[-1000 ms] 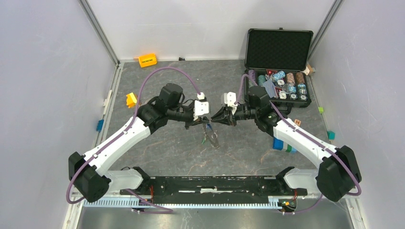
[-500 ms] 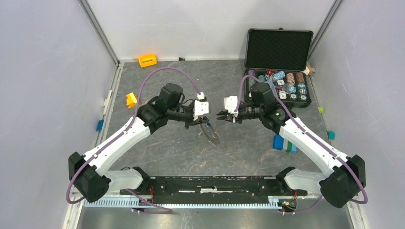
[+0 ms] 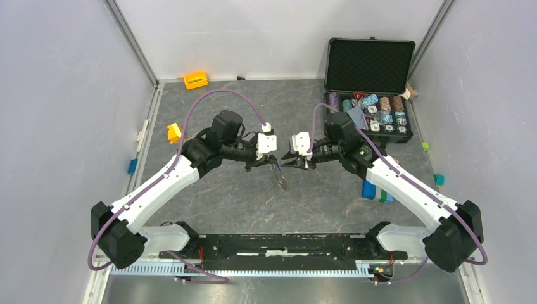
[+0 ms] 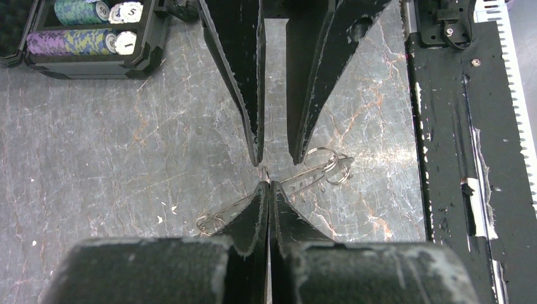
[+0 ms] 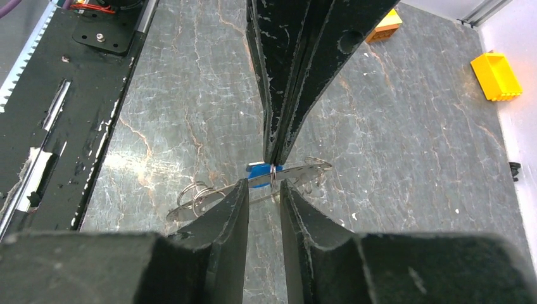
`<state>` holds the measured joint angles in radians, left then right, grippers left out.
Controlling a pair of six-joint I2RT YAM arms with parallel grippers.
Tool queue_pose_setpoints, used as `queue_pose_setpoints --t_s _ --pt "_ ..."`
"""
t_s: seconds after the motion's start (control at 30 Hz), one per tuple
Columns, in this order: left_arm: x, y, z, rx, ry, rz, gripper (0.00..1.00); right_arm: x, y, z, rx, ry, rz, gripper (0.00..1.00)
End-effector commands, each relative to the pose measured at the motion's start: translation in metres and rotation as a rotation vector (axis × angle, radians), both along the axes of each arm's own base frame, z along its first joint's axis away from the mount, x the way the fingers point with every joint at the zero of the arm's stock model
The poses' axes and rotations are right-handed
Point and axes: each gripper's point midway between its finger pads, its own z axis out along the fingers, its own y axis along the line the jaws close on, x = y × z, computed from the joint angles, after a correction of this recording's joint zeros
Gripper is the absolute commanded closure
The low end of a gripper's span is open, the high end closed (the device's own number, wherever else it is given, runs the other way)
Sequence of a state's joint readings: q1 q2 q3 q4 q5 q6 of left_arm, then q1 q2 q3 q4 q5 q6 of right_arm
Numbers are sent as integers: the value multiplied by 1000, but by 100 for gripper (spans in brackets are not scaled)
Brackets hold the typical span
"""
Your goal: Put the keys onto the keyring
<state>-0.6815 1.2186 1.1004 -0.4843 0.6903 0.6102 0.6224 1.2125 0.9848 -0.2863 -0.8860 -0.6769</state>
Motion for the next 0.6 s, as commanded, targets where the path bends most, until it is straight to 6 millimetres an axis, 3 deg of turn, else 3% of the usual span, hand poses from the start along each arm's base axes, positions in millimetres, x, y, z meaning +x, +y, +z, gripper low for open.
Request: queue_pose_setpoints --t_s 0.0,0.23,0.57 --pt "-4 -6 20 -62 -14 -17 98 0 8 1 18 -3 20 70" --pt "-6 -6 21 -68 -13 -23 98 3 11 1 25 1 14 70" --pt "-6 -6 23 -73 -14 -22 98 0 14 -5 19 21 24 77"
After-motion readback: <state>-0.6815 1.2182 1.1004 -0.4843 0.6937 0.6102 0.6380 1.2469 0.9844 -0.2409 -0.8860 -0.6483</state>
